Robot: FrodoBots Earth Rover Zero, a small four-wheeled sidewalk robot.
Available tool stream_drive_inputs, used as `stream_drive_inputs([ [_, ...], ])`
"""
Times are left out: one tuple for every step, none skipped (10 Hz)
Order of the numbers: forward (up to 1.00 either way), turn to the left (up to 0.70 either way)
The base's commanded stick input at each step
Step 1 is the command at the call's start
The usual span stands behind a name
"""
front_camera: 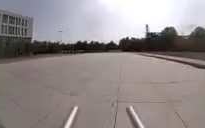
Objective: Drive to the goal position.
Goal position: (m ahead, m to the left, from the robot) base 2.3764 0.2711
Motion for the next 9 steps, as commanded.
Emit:
stream_drive_inputs([
  [1.00,0.02],
  [1.00,0.02],
  [1.00,0.02],
  [1.00,0.02],
  [1.00,0.02],
  [1.00,0.01],
  [1.00,-0.14],
  [1.00,-0.38],
  [1.00,-0.38],
])
